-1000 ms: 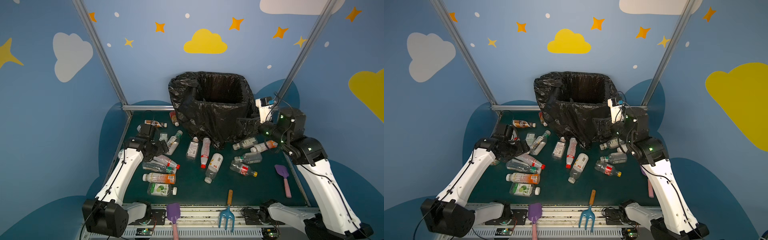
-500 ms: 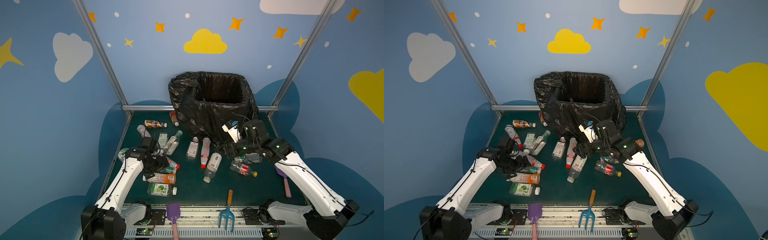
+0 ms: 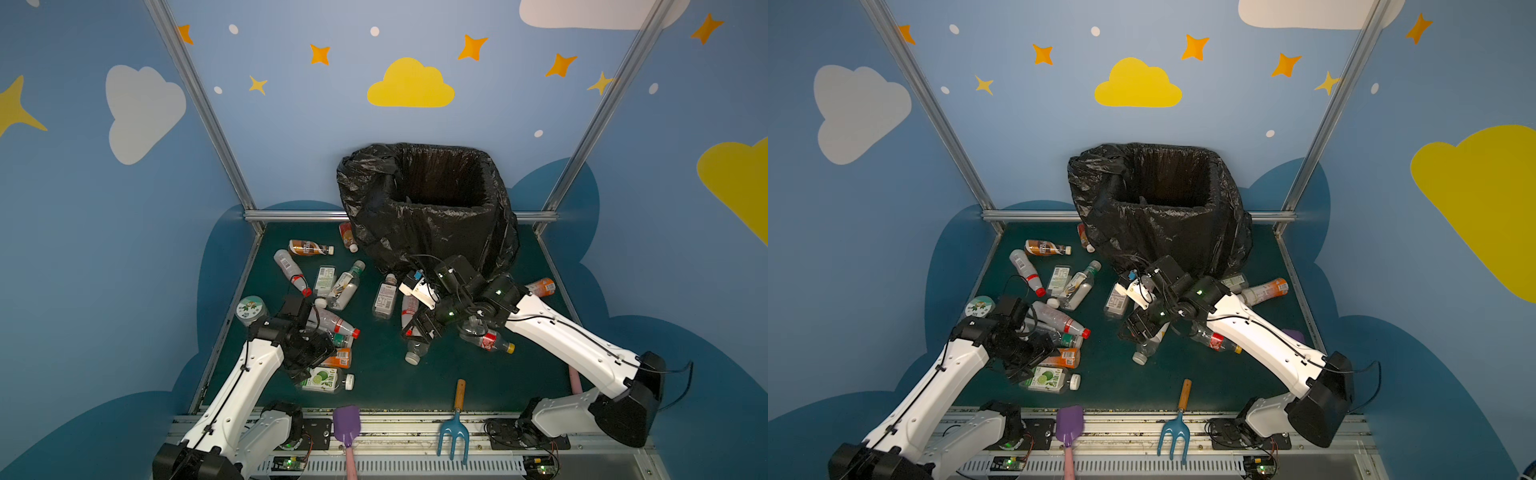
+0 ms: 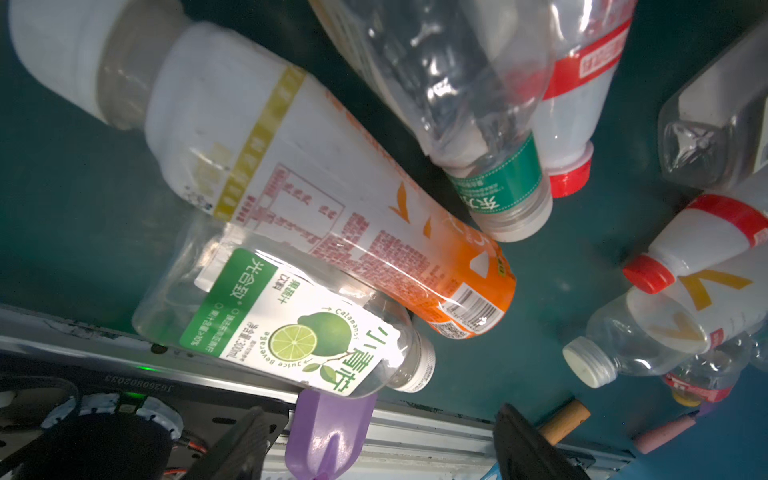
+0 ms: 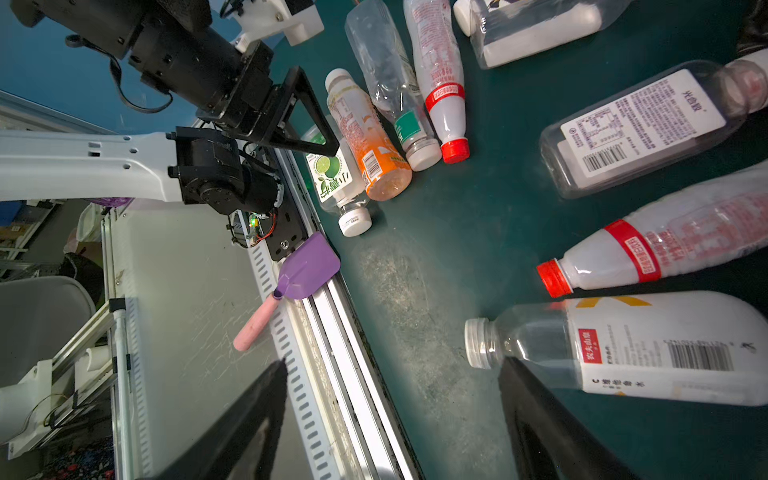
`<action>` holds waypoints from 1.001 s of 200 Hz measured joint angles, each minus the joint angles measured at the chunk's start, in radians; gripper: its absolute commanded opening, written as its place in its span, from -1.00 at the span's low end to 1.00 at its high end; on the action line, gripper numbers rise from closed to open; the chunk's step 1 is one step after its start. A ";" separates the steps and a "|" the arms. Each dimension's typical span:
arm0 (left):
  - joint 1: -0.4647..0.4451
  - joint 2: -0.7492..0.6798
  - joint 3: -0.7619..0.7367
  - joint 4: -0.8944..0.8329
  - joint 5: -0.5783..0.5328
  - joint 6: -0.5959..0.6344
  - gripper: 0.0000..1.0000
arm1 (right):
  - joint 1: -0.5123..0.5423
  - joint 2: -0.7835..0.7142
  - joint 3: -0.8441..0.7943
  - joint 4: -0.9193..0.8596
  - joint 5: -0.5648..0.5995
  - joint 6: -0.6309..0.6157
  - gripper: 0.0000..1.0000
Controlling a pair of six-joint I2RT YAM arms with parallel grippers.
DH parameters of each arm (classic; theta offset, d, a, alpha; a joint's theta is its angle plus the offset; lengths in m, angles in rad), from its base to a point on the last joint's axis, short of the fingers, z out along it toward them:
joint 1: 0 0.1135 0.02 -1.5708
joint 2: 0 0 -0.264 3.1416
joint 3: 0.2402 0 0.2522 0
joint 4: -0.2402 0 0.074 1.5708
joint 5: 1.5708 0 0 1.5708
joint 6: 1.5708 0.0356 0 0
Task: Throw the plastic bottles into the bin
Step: 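Lower the right gripper to the white yellow-chevron bottle while the left descends, then grasp the clear square bottle with the left gripper while the right hovers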
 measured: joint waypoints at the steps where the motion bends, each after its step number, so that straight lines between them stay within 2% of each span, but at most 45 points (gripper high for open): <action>1: 0.000 0.000 0.000 0.001 0.000 -0.001 0.61 | 0.001 0.001 0.000 0.000 0.001 0.000 0.56; 22: 0.000 -0.002 -0.011 0.040 -0.026 -0.028 0.54 | 0.012 0.012 0.000 0.000 0.012 -0.001 0.55; 52: 0.004 0.007 -0.010 0.113 -0.119 -0.054 0.54 | 0.018 0.019 0.000 0.000 0.031 -0.001 0.55; 79: 0.051 0.048 0.017 0.176 -0.177 -0.054 0.54 | 0.021 0.019 0.000 -0.002 0.044 -0.005 0.55; 112: 0.116 0.171 0.062 0.232 -0.200 -0.036 0.56 | 0.021 0.019 0.000 -0.024 0.065 -0.019 0.56; 149: 0.130 0.272 0.119 0.241 -0.205 -0.006 0.60 | 0.018 0.019 -0.001 -0.059 0.089 -0.035 0.57; 200: 0.146 0.359 0.122 0.268 -0.202 0.016 0.61 | -0.008 0.019 -0.010 -0.082 0.106 -0.051 0.58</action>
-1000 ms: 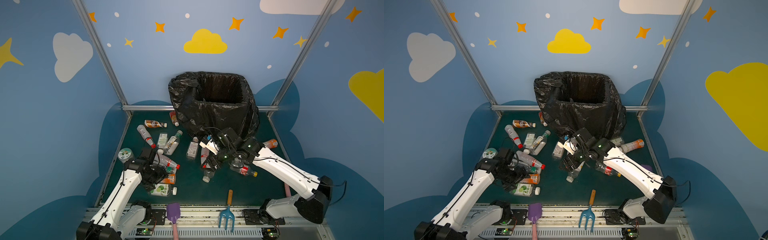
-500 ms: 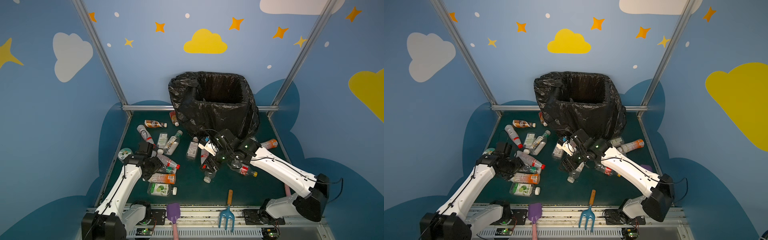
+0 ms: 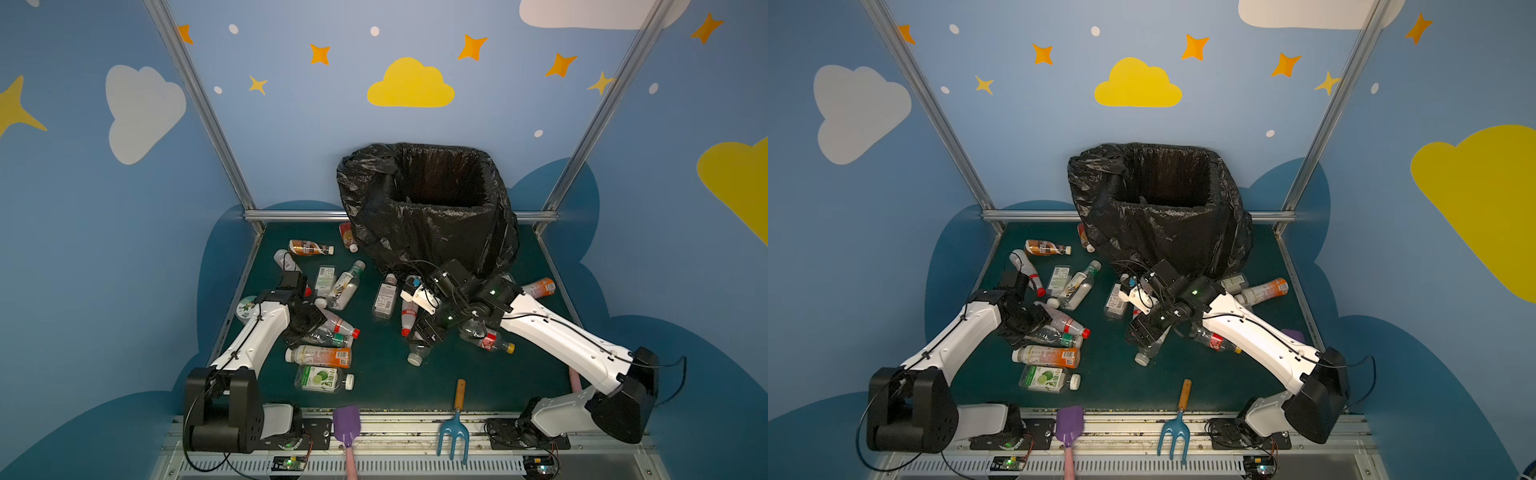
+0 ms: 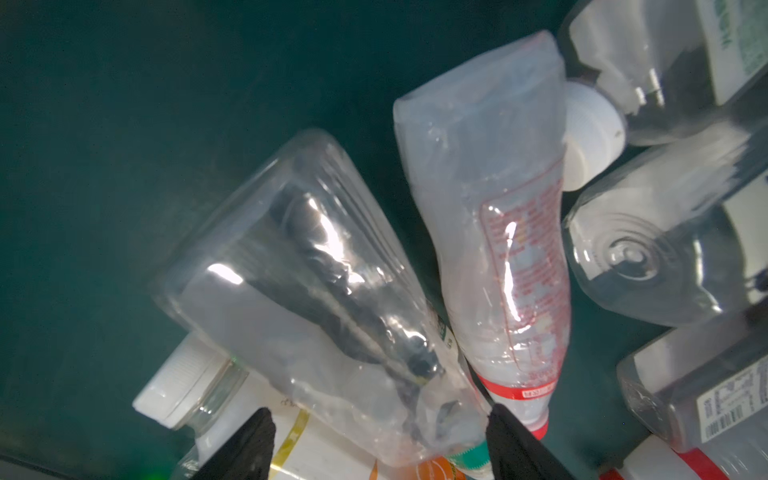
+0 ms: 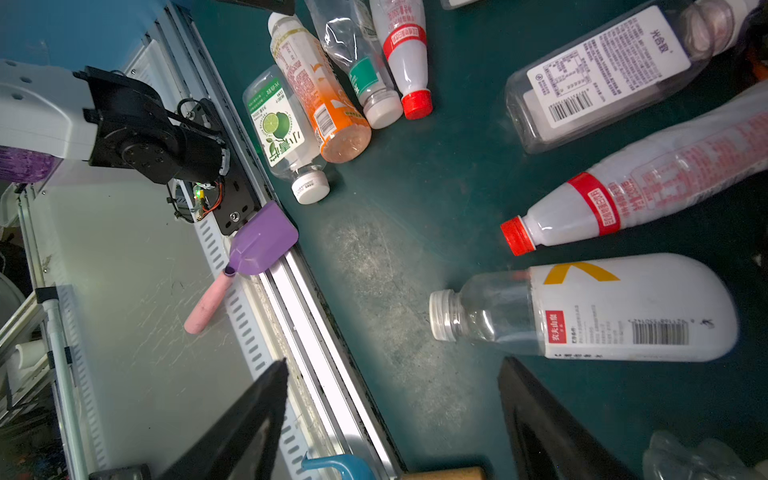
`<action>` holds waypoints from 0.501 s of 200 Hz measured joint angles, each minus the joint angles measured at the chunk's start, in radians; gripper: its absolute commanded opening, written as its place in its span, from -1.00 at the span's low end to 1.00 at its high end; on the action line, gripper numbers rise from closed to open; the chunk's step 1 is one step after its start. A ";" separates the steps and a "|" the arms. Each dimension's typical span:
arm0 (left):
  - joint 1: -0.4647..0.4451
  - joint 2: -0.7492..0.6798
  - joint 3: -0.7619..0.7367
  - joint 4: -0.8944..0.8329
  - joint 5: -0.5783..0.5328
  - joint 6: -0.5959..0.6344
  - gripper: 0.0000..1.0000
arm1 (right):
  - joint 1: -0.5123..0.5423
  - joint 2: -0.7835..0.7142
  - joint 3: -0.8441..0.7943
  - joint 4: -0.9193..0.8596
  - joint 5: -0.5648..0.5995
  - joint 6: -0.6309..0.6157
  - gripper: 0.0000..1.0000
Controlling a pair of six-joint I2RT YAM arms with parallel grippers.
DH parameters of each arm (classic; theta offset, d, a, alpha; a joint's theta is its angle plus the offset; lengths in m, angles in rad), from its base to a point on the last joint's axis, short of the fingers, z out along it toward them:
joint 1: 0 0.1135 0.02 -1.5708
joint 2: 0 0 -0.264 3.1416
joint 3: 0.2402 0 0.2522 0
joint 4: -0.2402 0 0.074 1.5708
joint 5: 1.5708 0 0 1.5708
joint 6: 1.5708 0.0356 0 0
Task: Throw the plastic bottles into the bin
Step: 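Grasp the clear square bottle with the left gripper while the right hovers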
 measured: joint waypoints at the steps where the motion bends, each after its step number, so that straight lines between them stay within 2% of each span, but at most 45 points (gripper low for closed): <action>1: 0.000 0.001 0.000 0.000 0.000 0.000 0.61 | -0.001 0.000 0.000 -0.001 0.000 -0.001 0.58; 100: 0.043 0.115 0.024 0.051 -0.002 0.043 0.61 | -0.060 0.002 -0.002 -0.026 0.006 -0.022 0.58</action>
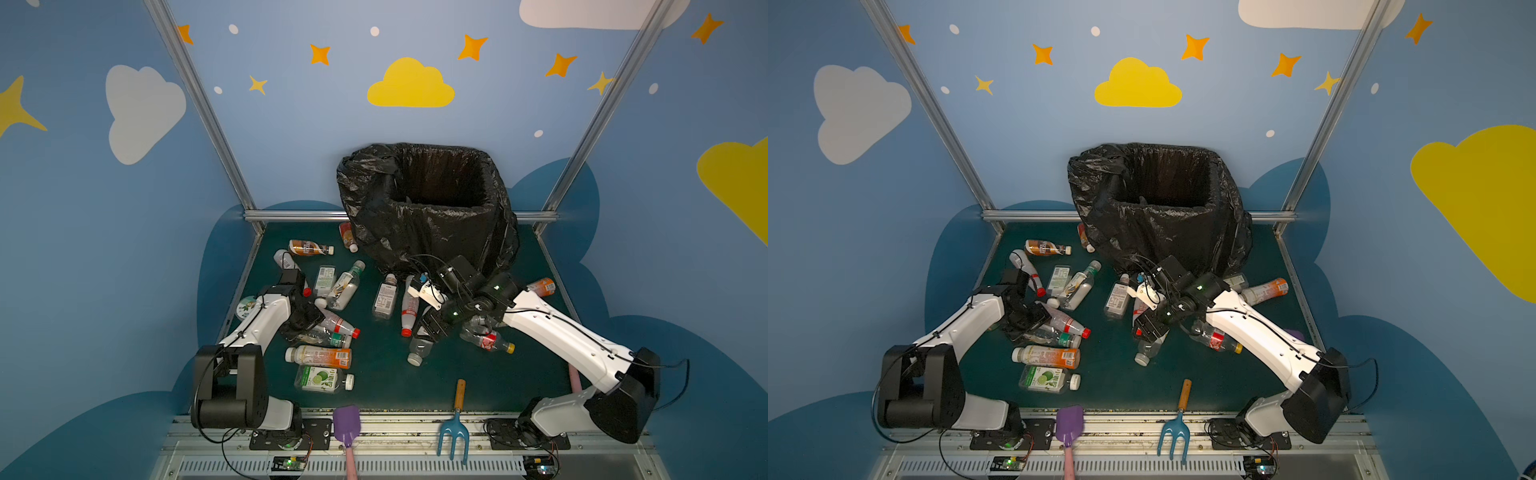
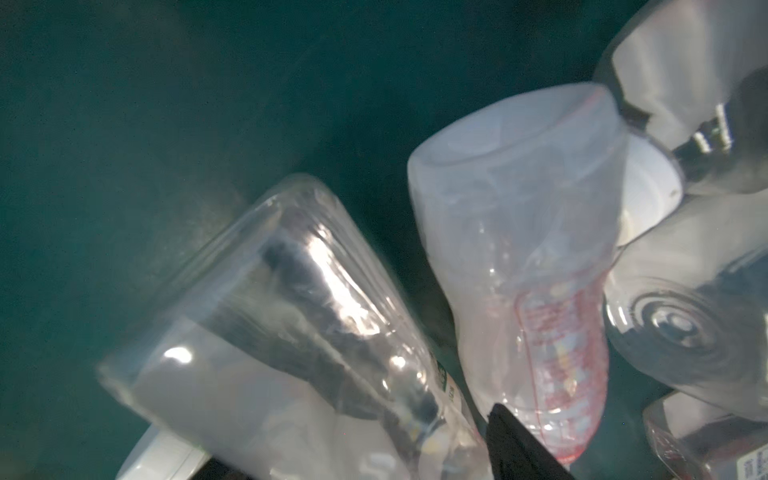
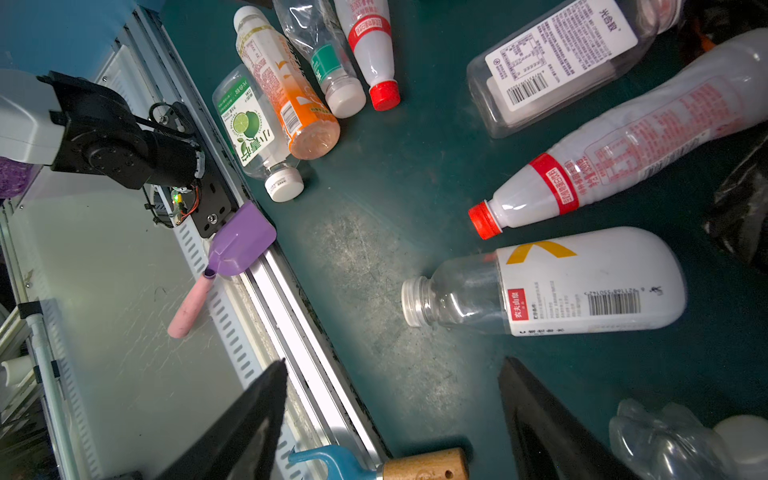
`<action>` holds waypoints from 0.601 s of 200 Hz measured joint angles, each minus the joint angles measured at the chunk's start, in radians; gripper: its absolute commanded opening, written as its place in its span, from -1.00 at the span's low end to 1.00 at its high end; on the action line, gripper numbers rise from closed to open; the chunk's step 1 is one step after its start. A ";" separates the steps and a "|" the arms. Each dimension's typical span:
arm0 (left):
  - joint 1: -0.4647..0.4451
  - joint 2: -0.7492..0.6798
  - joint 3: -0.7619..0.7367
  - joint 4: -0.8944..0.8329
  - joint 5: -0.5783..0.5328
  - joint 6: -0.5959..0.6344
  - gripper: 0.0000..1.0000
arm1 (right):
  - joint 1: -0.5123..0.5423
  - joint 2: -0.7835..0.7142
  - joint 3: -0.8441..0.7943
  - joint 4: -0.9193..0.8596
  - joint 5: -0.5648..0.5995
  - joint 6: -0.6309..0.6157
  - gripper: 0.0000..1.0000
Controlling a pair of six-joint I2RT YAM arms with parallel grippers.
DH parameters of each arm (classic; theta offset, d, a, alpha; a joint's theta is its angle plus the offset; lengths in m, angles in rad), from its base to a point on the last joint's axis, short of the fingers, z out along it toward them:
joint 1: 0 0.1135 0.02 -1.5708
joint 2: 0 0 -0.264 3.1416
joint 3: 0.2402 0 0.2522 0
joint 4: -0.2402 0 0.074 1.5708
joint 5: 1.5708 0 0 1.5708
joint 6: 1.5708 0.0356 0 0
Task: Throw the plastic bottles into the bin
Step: 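Grasp the clear square bottle with the left gripper while the right hovers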
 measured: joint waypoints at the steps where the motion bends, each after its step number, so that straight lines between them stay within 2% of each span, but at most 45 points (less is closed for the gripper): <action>1: 0.000 0.001 0.000 0.000 0.000 0.000 0.61 | -0.001 0.000 0.000 0.000 0.000 0.000 0.58; 30: 0.007 0.041 0.011 0.008 0.001 0.013 0.65 | -0.013 0.010 0.000 -0.002 0.000 0.000 0.58; 51: 0.008 0.071 0.026 0.012 0.005 0.023 0.59 | -0.019 0.023 0.000 -0.005 0.001 0.000 0.59; 69: 0.010 0.091 0.042 0.018 0.011 0.033 0.44 | -0.023 0.034 0.000 -0.005 0.004 0.000 0.58; 95: 0.011 0.106 0.061 0.030 0.020 0.047 0.00 | -0.024 0.049 0.001 -0.009 0.013 0.001 0.58; 120: 0.012 0.113 0.072 0.038 0.026 0.061 -0.04 | -0.024 0.061 0.003 -0.013 0.021 0.006 0.58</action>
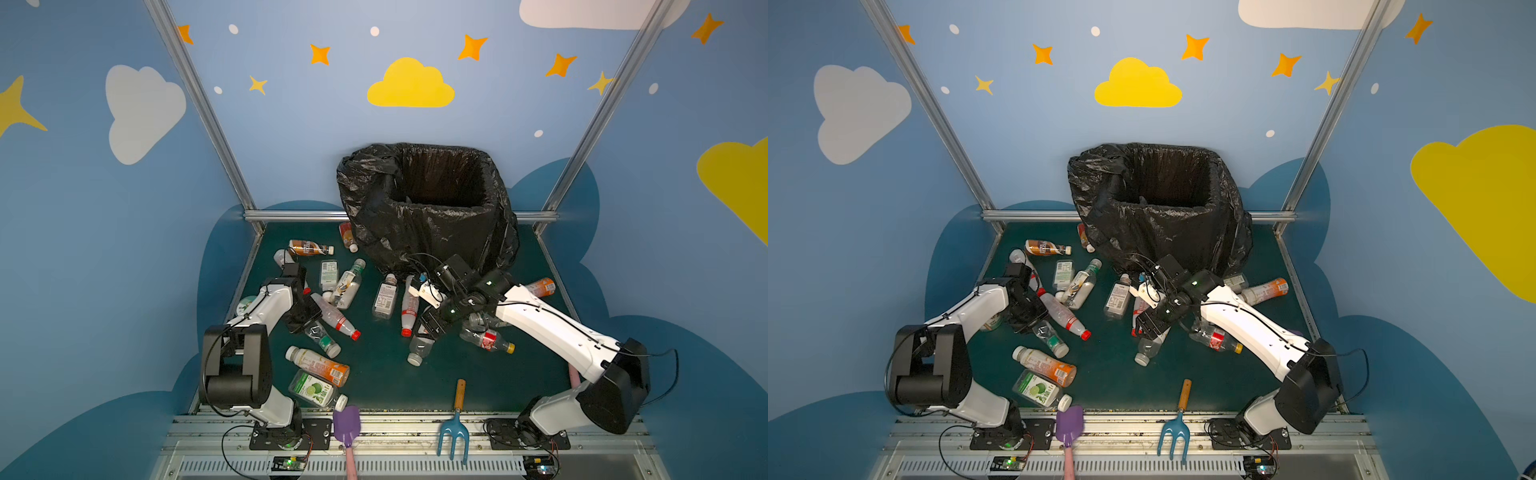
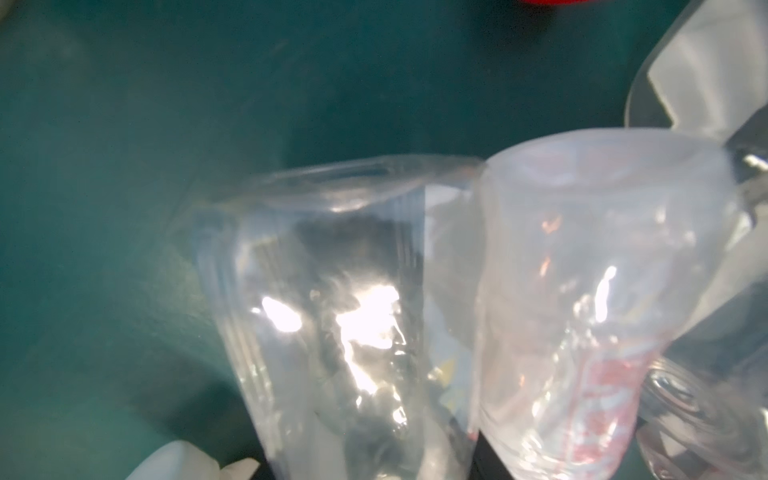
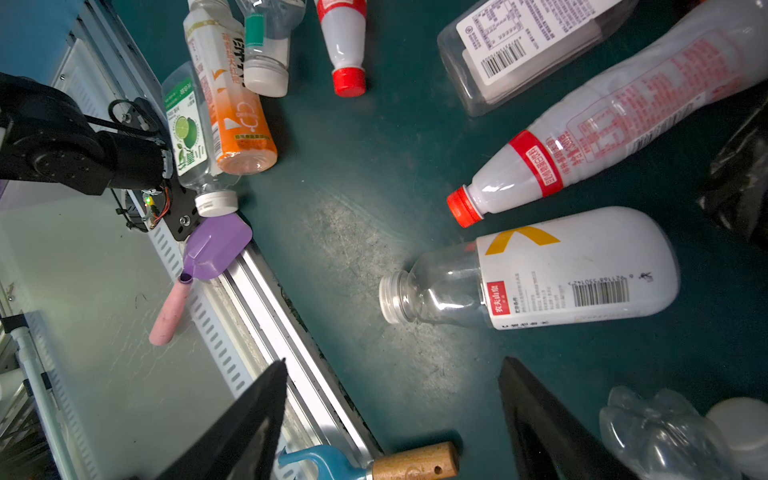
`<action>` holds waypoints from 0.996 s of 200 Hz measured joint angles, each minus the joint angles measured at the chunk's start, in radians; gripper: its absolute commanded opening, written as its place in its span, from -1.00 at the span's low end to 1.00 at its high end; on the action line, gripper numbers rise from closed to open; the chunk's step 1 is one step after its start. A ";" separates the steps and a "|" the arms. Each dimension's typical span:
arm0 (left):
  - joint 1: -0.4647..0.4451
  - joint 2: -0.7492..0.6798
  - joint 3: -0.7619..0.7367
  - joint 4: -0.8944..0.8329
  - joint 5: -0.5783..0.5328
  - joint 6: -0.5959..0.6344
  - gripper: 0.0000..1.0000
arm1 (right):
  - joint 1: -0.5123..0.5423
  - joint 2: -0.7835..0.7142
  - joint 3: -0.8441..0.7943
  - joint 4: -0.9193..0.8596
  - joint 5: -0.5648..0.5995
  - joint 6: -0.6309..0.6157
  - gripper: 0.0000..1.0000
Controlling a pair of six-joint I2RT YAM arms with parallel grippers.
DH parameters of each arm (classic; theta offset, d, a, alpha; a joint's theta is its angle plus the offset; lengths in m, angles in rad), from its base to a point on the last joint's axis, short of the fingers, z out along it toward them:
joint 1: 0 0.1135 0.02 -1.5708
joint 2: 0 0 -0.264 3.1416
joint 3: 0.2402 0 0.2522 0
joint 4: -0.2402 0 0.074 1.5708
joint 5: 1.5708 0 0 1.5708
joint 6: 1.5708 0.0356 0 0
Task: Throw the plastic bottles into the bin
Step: 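Grasp the clear square bottle with the left gripper while the right hovers, then lift the clear square bottle with the left gripper over the bin and release it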
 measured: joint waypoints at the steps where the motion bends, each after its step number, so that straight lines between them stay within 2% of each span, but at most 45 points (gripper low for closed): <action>1: 0.000 0.000 0.000 0.001 0.000 0.000 -0.04 | 0.000 0.000 0.000 0.000 0.000 0.000 0.58; 41: 0.002 0.023 0.026 0.004 0.012 0.014 -0.14 | 0.000 0.011 0.013 -0.003 0.017 0.012 0.58; 100: 0.005 0.004 0.150 -0.019 0.028 0.024 -0.15 | 0.000 0.012 0.028 0.000 0.051 0.031 0.57; 158: 0.044 -0.135 0.305 -0.059 0.047 0.034 -0.14 | 0.000 0.012 0.030 0.016 0.081 0.048 0.57; 199: 0.080 -0.282 0.403 -0.012 0.060 0.039 -0.13 | -0.001 0.001 0.030 0.043 0.100 0.068 0.57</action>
